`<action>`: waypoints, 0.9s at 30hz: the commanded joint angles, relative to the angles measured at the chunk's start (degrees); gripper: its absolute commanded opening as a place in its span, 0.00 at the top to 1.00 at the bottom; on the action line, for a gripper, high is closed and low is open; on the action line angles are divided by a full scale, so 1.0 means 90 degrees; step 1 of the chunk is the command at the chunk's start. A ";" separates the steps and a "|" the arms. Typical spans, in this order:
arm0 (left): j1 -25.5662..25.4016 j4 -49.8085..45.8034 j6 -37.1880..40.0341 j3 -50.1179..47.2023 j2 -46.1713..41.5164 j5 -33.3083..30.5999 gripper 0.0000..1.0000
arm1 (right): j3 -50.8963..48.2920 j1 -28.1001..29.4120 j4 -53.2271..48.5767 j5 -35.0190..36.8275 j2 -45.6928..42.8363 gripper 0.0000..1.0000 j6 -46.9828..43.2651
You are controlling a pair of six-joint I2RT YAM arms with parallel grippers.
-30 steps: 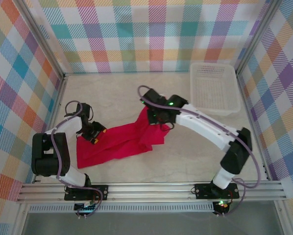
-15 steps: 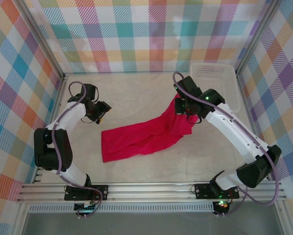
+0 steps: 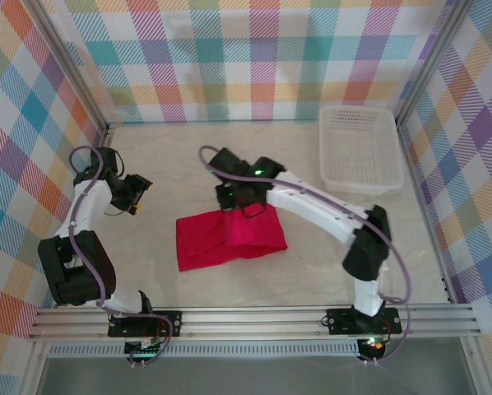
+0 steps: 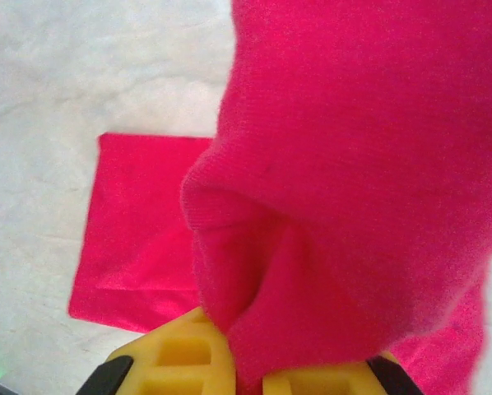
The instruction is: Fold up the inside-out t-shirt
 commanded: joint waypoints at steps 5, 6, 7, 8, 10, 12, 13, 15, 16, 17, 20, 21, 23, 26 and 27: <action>0.0226 -0.0184 0.0231 -0.0368 -0.0218 0.0188 0.39 | 0.2009 0.0469 -0.0422 -0.0712 0.2092 0.47 0.0580; 0.0220 -0.0187 0.0251 -0.0396 -0.0235 0.0207 0.39 | 0.2391 0.0469 -0.0773 -0.0640 0.2294 0.43 0.0603; 0.0221 -0.0192 0.0276 -0.0429 -0.0262 0.0227 0.39 | 0.2624 0.0473 -0.0986 -0.0542 0.2352 0.40 0.0578; 0.0217 -0.0210 0.0304 -0.0476 -0.0301 0.0218 0.39 | 0.2659 0.0465 -0.1104 -0.0366 0.2270 0.36 0.0543; 0.0216 -0.0157 0.0302 -0.0637 -0.0405 0.0241 0.39 | 0.2282 0.0433 -0.1021 -0.0017 0.1827 0.31 0.0414; 0.0148 -0.0071 0.0299 -0.0901 -0.0524 0.0276 0.39 | 0.1402 0.0247 -0.0622 0.0082 0.1216 0.30 0.0330; 0.0074 -0.0007 0.0269 -0.1026 -0.0574 0.0293 0.39 | 0.0987 0.0114 -0.0361 0.0036 0.0930 0.31 0.0309; -0.0226 0.0115 0.0206 -0.1286 -0.0612 0.0323 0.40 | -0.0066 -0.0250 0.0288 -0.0309 0.0466 0.38 0.0253; -0.0416 0.0142 0.0188 -0.1358 -0.0608 0.0285 0.40 | -0.0407 -0.0412 0.0520 -0.0496 0.0361 0.42 0.0243; -0.0650 0.0226 0.0120 -0.1456 -0.0594 0.0241 0.40 | -0.0719 -0.0572 0.0759 -0.0718 0.0296 0.49 0.0203; -0.1180 0.0501 -0.0099 -0.1728 -0.0411 0.0152 0.40 | -0.1271 -0.0949 0.1058 -0.1147 0.0364 0.69 0.0229; -0.1285 0.0596 -0.0143 -0.1796 -0.0309 0.0114 0.40 | -0.1454 -0.1017 0.1116 -0.1248 0.0397 0.76 0.0283; -0.1383 0.0758 -0.0218 -0.1831 -0.0067 0.0004 0.40 | -0.1912 -0.1064 0.1295 -0.1333 0.0384 0.81 0.0404; -0.1573 0.1011 -0.0317 -0.1634 0.0434 -0.0084 0.42 | -0.2822 -0.1059 0.1621 -0.1482 0.0206 0.82 0.0709; -0.1699 0.1116 -0.0351 -0.1507 0.0620 -0.0096 0.42 | -0.3212 -0.1031 0.1802 -0.1572 0.0098 0.82 0.0860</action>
